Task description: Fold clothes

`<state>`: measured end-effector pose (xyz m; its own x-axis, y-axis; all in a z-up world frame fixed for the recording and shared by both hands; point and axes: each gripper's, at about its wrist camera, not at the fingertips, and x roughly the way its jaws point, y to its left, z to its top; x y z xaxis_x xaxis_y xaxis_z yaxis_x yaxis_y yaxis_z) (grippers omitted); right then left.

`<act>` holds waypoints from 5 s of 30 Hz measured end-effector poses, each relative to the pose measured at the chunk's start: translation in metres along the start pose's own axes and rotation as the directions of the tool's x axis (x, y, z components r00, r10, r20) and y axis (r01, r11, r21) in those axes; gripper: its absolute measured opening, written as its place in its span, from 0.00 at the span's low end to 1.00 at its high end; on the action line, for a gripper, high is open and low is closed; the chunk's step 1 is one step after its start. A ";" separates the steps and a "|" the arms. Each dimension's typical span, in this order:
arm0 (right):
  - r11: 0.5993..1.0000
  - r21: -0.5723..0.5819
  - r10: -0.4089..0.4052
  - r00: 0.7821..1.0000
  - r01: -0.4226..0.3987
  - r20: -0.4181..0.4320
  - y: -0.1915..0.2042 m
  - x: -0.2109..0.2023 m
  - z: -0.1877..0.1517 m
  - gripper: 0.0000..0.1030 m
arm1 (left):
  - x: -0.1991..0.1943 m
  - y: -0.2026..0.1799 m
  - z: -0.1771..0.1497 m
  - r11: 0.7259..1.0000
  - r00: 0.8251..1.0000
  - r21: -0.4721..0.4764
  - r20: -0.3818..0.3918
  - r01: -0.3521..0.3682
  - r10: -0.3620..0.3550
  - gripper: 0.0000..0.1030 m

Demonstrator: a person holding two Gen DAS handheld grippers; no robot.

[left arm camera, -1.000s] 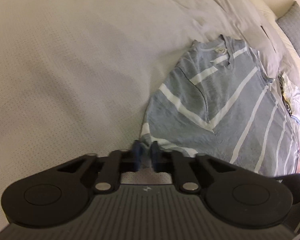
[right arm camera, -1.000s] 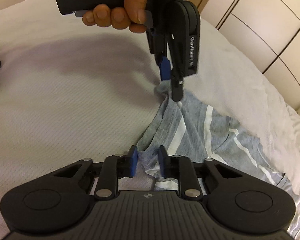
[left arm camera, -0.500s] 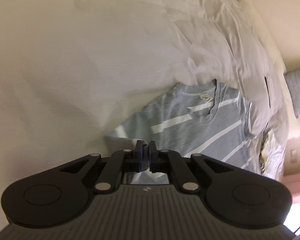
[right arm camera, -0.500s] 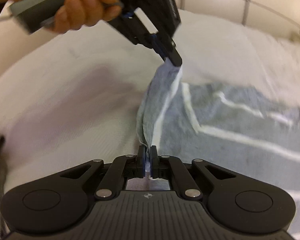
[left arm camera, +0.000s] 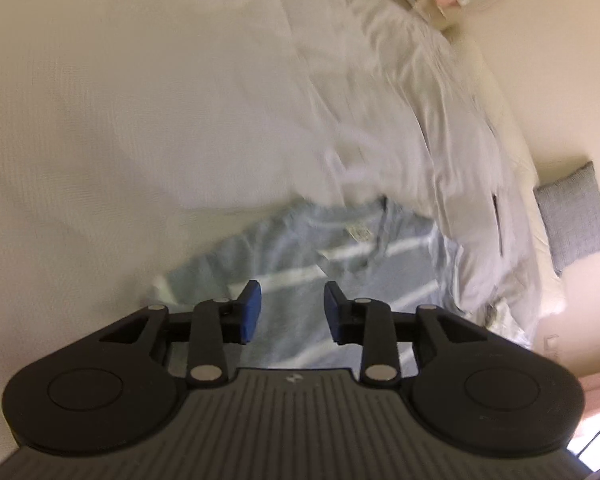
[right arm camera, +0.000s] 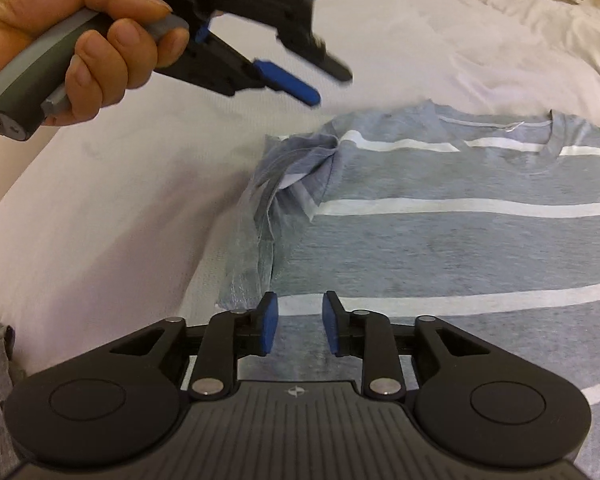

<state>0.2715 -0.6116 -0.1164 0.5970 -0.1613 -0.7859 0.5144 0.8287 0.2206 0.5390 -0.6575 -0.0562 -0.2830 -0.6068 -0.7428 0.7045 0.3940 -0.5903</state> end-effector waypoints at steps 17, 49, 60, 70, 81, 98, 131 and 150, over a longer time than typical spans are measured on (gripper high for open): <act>0.968 0.185 0.167 0.986 -0.168 0.022 -0.013 0.043 0.040 0.41 | -0.042 0.035 -0.079 0.944 0.964 0.200 0.099 -0.261 0.246 0.28; 0.940 0.203 0.295 0.951 -0.273 -0.088 -0.061 0.097 0.131 0.05 | 0.035 -0.048 -0.208 0.742 0.960 0.613 0.125 -0.273 0.250 0.29; 0.957 0.222 0.203 0.978 -0.187 -0.050 -0.086 0.086 0.116 0.21 | 0.009 -0.035 -0.190 0.832 0.982 0.523 0.094 -0.186 0.161 0.32; 0.920 0.279 0.314 0.944 -0.275 -0.104 -0.081 0.043 0.045 0.36 | 0.004 0.027 -0.092 0.922 0.968 0.309 0.159 -0.234 0.193 0.33; 0.829 0.461 0.394 0.916 -0.315 -0.082 -0.077 0.047 0.019 0.04 | 0.051 0.032 -0.057 0.880 0.955 0.372 0.140 -0.294 0.260 0.31; 0.807 0.503 0.419 0.901 -0.311 -0.116 -0.074 0.032 -0.015 0.23 | 0.026 0.003 -0.107 0.903 0.970 0.355 0.084 -0.244 0.229 0.32; 0.803 0.507 0.388 0.921 -0.314 -0.045 -0.057 0.005 -0.040 0.36 | 0.023 0.007 -0.086 0.860 0.958 0.422 0.132 -0.287 0.255 0.26; 0.898 0.430 0.144 0.986 -0.093 -0.087 -0.077 -0.084 -0.068 0.37 | 0.013 -0.060 -0.205 0.689 0.953 0.668 0.113 -0.283 0.282 0.27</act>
<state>0.1397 -0.6258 -0.1062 0.6091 0.0069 -0.7931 0.6712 0.5283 0.5200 0.3594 -0.5477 -0.0949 0.0026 -0.5455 -0.8381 0.9997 -0.0179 0.0147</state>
